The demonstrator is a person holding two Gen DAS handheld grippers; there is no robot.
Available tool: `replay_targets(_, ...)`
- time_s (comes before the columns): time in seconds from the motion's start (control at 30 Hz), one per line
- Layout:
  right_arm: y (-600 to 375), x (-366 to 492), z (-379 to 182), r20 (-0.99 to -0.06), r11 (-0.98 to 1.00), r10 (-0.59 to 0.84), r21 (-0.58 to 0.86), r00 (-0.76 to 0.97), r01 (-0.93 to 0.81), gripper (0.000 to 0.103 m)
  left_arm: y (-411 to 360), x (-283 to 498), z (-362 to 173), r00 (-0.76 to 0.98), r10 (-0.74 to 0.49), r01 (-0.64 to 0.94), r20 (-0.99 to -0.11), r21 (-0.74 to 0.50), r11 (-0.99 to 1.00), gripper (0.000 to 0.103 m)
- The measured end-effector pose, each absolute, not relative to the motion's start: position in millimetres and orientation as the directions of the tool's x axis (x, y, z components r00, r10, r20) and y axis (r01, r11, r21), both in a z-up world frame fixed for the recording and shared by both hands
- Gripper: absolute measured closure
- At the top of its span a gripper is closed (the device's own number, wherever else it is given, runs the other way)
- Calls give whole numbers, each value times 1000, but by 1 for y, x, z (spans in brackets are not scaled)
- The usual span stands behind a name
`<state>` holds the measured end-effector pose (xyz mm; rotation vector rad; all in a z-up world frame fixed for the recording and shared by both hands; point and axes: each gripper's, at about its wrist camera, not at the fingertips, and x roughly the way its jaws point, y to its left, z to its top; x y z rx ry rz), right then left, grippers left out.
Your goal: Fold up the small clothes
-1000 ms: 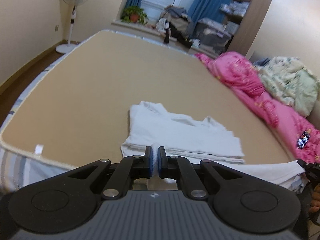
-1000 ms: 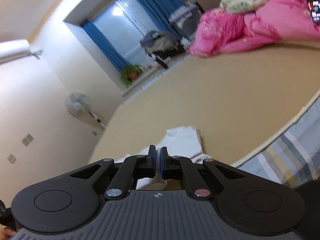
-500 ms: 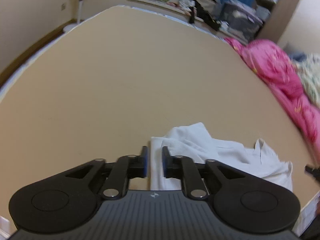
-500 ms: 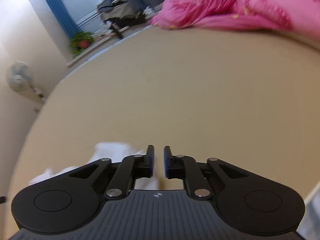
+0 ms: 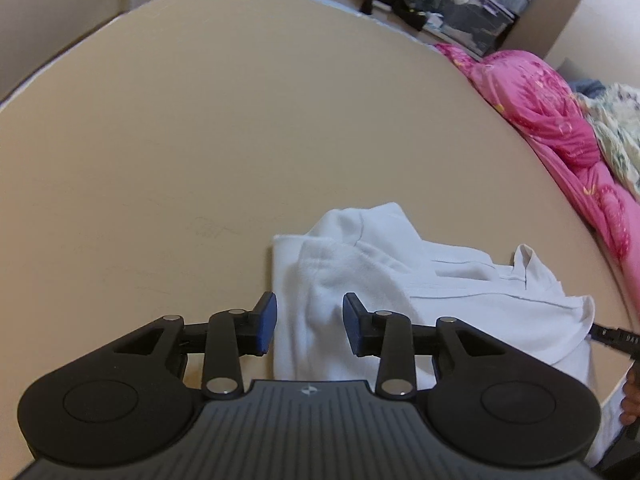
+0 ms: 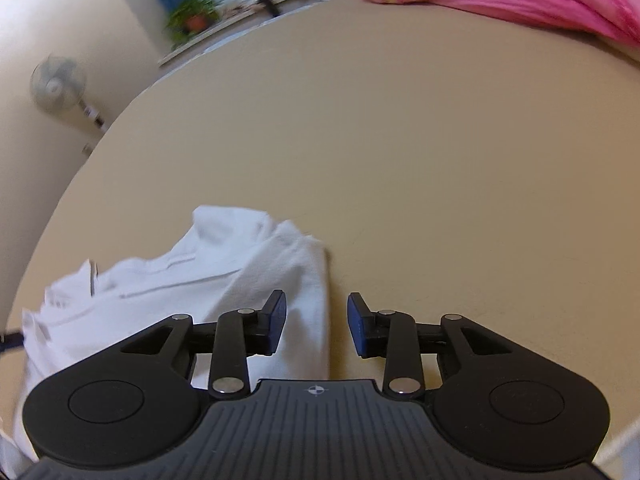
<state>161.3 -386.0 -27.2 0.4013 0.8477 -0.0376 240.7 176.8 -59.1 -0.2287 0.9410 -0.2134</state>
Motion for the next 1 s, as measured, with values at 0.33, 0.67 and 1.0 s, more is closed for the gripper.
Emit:
replay_targets(0.33, -378, 183, -24, -674, 948, 71, 276, 736, 162, 98, 166, 245, -45, 685, -203, 118, -700, -168, 979, 98)
replay_targets(0.67, -374, 209, -10, -509, 909, -59, 328, 859, 257, 99, 167, 261, -39, 785, -120, 31, -607, -155, 987, 98)
replay_targets(1.0, -369, 256, -58, -728, 920, -117, 177, 676, 350, 86, 162, 298, -78, 632, -81, -44, -771, -140, 989, 93)
